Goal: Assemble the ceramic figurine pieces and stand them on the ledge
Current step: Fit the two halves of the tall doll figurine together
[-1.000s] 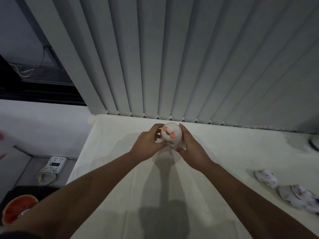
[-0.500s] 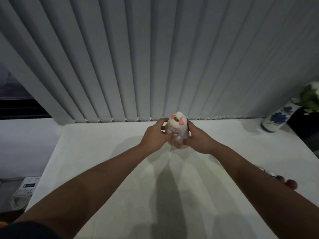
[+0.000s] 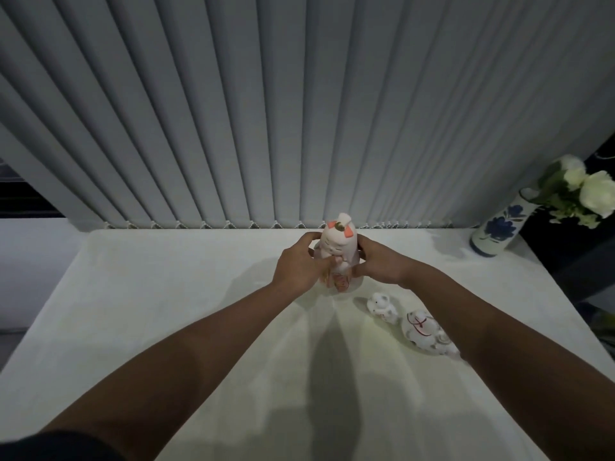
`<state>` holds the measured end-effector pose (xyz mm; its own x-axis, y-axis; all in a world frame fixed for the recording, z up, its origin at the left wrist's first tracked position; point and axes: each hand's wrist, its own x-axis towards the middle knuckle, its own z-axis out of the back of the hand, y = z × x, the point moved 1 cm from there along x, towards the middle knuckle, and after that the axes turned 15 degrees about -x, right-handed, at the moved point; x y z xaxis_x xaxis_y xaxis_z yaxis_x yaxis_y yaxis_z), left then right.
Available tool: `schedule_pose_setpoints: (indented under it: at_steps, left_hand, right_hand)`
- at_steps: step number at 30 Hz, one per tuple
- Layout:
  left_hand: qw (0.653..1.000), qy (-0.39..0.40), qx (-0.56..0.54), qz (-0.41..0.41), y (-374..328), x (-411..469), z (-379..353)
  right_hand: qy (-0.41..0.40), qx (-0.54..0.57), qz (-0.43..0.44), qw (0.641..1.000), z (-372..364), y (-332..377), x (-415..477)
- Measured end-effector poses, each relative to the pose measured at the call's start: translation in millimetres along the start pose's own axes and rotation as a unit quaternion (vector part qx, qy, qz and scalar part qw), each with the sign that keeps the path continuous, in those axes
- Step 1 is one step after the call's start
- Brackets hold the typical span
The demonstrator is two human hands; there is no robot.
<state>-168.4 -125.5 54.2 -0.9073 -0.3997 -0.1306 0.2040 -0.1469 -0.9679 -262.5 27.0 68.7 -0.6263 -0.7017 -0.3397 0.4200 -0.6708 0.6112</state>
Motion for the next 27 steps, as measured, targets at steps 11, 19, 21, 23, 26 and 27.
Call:
schedule_pose_setpoints:
  at_steps: [11, 19, 21, 23, 26, 27]
  left_hand:
    - [0.998, -0.058, 0.010, 0.023, -2, -5, -26]
    - [0.996, -0.073, 0.025, 0.038, -3, 4, -31]
    - [0.996, -0.073, 0.035, 0.041, -1, 6, -31]
    - [0.996, -0.071, 0.042, 0.043, 0, 7, -32]
    - [0.996, -0.051, 0.056, 0.035, -1, 11, -32]
    - [0.997, -0.035, 0.064, 0.033, -2, 13, -30]
  right_hand:
    - [0.026, -0.015, 0.033, 0.999, 5, -27, 12]
    - [0.070, 0.002, 0.075, 0.995, 12, -36, 27]
    - [0.076, 0.018, 0.080, 0.994, 10, -38, 29]
    - [0.081, 0.034, 0.081, 0.993, 9, -42, 29]
    - [0.096, 0.051, 0.086, 0.990, 11, -45, 28]
    - [0.100, 0.055, 0.087, 0.990, 12, -46, 27]
